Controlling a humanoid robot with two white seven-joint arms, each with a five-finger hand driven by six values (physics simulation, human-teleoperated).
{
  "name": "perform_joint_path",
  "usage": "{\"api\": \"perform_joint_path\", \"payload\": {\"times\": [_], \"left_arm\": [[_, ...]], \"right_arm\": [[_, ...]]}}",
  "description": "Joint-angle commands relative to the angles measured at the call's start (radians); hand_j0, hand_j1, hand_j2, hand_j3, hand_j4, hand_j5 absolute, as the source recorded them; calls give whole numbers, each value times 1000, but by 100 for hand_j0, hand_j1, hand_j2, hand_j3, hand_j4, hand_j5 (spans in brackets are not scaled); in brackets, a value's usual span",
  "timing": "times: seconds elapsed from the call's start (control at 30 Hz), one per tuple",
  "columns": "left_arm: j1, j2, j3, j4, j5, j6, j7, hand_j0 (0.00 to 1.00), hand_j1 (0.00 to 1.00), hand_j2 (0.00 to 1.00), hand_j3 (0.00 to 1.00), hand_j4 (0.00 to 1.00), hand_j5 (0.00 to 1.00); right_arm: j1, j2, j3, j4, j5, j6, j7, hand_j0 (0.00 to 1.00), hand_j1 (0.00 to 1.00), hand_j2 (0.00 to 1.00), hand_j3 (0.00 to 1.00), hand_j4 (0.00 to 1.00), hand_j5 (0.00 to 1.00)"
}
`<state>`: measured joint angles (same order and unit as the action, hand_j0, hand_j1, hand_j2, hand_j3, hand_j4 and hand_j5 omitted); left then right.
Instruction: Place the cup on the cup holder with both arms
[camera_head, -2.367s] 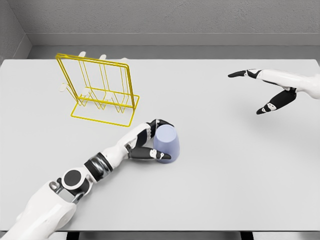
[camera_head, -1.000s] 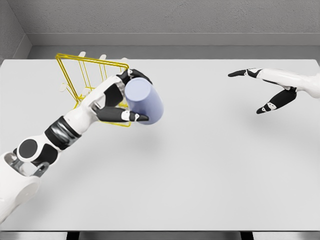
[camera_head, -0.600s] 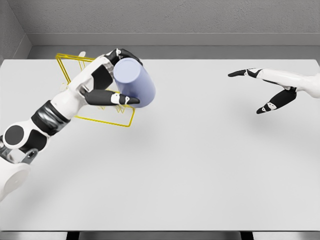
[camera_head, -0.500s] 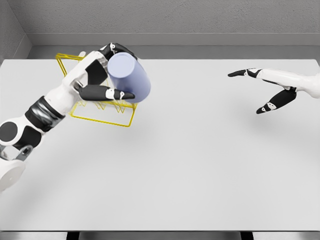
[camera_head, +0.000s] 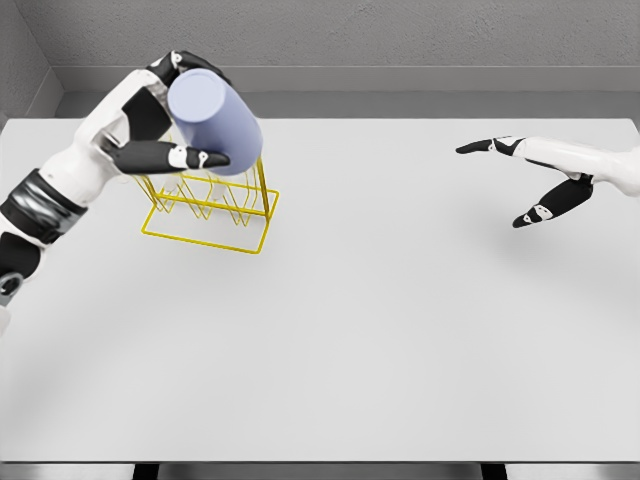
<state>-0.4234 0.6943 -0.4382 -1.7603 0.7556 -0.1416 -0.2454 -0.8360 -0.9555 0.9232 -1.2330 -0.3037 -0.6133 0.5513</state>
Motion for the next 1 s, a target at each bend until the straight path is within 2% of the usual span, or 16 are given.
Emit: {"api": "perform_joint_path", "payload": {"times": [0.0, 0.97], "left_arm": [[0, 2, 29, 2, 5, 4, 3, 31, 31, 31, 31, 31, 31], [37, 31, 35, 24, 2, 24, -3, 32, 32, 32, 32, 32, 32]], "right_arm": [[0, -2, -1, 0, -8, 2, -1, 100, 100, 100, 100, 100, 100], [0, 0, 0, 0, -8, 2, -1, 100, 100, 100, 100, 100, 100]]}}
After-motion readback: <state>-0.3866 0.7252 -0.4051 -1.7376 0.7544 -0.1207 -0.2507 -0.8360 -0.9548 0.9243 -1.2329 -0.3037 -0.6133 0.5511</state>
